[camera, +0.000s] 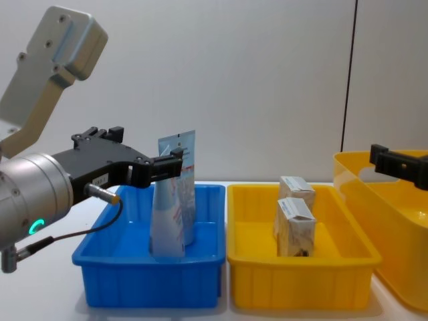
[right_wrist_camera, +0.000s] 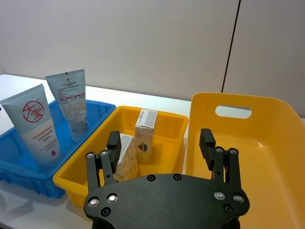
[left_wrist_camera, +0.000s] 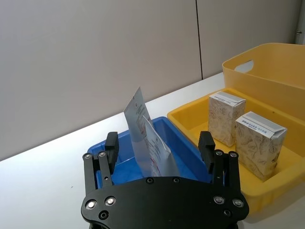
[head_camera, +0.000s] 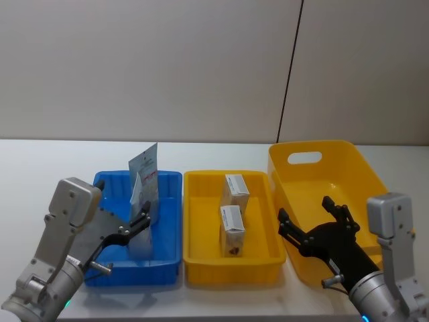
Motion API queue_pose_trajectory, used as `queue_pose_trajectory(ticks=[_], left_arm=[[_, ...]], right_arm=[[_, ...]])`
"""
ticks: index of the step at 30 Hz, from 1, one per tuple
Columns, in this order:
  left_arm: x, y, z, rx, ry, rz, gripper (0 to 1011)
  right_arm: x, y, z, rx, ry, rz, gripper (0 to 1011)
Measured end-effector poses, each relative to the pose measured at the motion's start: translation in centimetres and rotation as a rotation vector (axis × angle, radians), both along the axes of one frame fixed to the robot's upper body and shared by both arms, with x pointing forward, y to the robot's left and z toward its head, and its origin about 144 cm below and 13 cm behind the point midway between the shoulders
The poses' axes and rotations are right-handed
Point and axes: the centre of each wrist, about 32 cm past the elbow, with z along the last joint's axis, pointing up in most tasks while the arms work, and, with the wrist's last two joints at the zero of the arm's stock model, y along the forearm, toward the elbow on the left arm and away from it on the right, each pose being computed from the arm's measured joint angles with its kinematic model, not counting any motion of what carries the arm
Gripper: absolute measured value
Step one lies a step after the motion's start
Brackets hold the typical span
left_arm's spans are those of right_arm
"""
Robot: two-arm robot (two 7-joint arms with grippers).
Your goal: Bimanual collaborative sorting of washing and personal care products
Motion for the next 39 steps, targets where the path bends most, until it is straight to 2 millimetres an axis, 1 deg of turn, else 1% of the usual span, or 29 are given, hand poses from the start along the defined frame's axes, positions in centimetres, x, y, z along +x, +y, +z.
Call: queue_pose_trajectory(ticks=[39], left_arm=[[0.00, 0.00, 0.00, 0.000, 0.000, 0.000, 1001]], right_arm=[[0.00, 0.00, 0.00, 0.000, 0.000, 0.000, 1002]])
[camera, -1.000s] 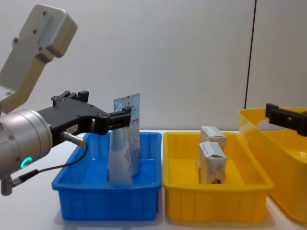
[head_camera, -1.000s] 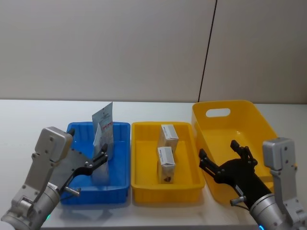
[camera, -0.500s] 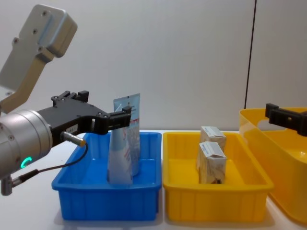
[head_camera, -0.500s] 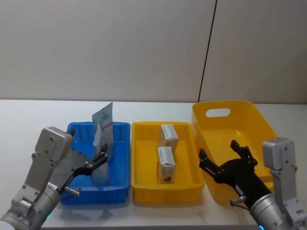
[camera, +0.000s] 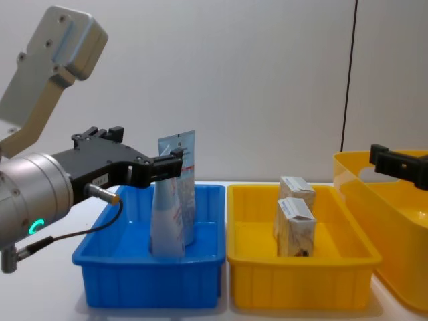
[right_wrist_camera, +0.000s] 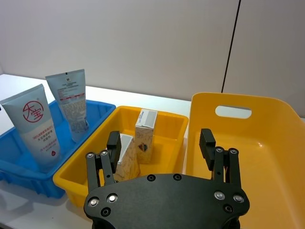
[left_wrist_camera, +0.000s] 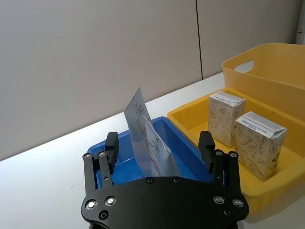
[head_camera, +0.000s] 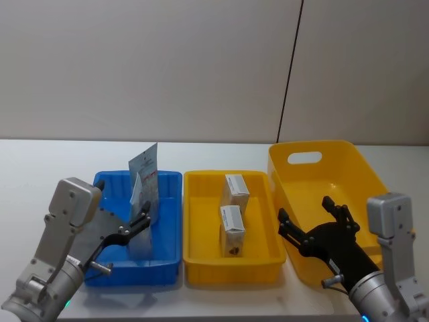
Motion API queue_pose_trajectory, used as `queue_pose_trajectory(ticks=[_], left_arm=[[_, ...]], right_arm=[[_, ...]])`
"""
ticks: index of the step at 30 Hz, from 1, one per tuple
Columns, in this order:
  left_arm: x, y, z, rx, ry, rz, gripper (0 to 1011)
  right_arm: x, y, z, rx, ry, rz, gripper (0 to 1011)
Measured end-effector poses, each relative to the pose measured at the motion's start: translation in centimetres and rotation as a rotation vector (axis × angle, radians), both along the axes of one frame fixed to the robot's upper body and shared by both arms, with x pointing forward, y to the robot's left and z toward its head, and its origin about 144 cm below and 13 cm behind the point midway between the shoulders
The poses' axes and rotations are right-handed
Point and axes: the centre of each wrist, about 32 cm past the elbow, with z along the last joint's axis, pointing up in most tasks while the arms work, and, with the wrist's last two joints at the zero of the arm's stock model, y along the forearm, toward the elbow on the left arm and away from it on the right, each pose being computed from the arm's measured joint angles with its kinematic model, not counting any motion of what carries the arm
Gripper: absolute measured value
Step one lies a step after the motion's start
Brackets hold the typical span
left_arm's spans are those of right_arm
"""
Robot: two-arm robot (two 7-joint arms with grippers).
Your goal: Bimanual collaborative sorting of washing and personal care products
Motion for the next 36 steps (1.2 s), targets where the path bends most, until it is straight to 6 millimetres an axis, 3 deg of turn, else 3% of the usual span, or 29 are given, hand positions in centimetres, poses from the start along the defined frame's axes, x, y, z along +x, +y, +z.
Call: queue_pose_trajectory(ticks=[20, 36], left_arm=[[0.0, 0.0, 0.0, 0.000, 0.000, 0.000, 1001], [0.0, 0.0, 0.0, 0.000, 0.000, 0.000, 1001]], right_arm=[[0.2, 0.1, 0.1, -0.001, 0.004, 0.001, 1002], [2.3, 1.2, 2.0, -0.033, 0.153, 0.029, 1002]])
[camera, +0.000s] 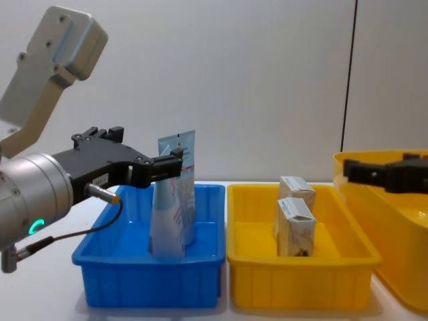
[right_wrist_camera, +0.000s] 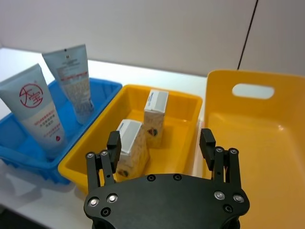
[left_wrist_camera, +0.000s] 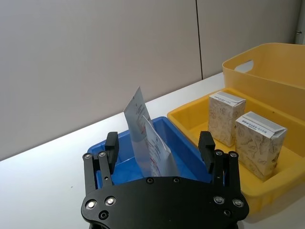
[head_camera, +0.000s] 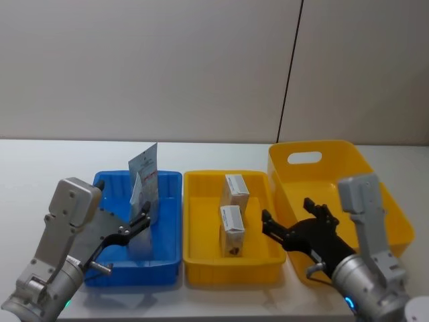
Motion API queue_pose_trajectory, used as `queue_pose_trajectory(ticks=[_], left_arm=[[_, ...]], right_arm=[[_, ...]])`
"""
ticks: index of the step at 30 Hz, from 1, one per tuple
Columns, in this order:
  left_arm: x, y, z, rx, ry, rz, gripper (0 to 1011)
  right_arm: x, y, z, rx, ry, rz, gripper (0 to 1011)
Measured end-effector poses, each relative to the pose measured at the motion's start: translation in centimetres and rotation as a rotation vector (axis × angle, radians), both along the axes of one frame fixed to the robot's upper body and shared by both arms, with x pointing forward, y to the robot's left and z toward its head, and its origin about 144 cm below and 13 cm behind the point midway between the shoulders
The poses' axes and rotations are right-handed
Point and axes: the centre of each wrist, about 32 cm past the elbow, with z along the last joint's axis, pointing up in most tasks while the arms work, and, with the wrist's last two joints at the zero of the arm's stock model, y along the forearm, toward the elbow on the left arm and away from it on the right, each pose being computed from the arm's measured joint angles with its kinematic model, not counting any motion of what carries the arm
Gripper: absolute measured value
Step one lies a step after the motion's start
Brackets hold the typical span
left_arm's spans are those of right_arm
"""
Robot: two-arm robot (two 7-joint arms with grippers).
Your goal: Bimanual collaborative sorting of washing and personal care products
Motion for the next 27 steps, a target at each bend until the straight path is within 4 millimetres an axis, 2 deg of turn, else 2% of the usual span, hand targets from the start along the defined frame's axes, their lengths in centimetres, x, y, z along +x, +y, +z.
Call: queue_pose_trajectory(ticks=[12, 27], left_arm=[[0.0, 0.0, 0.0, 0.000, 0.000, 0.000, 1001], [0.0, 0.0, 0.0, 0.000, 0.000, 0.000, 1001]], right_arm=[[2.9, 2.5, 1.4, -0.051, 0.152, 0.045, 1002], [5.6, 5.0, 1.1, -0.122, 0.231, 0.065, 1002]])
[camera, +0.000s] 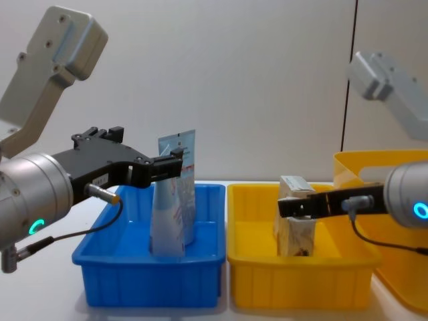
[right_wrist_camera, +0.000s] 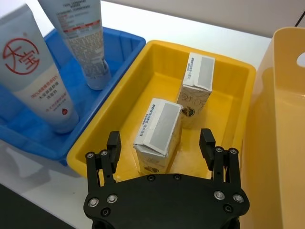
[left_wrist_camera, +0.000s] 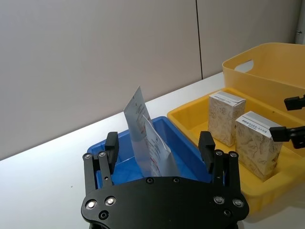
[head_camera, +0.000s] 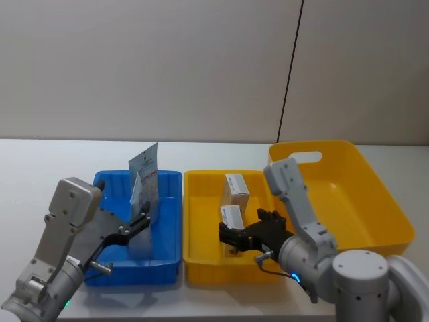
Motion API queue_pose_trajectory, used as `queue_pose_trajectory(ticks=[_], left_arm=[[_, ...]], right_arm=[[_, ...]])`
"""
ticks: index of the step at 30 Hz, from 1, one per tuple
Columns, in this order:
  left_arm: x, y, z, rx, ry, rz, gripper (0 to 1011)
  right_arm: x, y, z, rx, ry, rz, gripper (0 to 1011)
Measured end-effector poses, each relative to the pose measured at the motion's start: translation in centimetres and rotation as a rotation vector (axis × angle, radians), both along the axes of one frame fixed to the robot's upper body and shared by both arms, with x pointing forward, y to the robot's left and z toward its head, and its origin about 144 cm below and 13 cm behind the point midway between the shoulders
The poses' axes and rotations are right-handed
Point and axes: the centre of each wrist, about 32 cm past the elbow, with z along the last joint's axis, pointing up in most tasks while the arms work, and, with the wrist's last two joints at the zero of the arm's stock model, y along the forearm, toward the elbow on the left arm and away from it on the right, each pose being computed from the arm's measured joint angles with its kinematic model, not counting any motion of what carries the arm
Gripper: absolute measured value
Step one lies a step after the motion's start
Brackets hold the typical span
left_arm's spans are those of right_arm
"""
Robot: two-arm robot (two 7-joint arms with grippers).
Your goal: Bimanual collaborative sorting of washing and personal care products
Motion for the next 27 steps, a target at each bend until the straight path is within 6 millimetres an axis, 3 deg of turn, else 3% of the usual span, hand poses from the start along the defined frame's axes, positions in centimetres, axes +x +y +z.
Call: queue_pose_trajectory(ticks=[27], left_arm=[[0.0, 0.0, 0.0, 0.000, 0.000, 0.000, 1001]], right_arm=[[3.5, 2.5, -2.1, -0.059, 0.081, -0.020, 1002]])
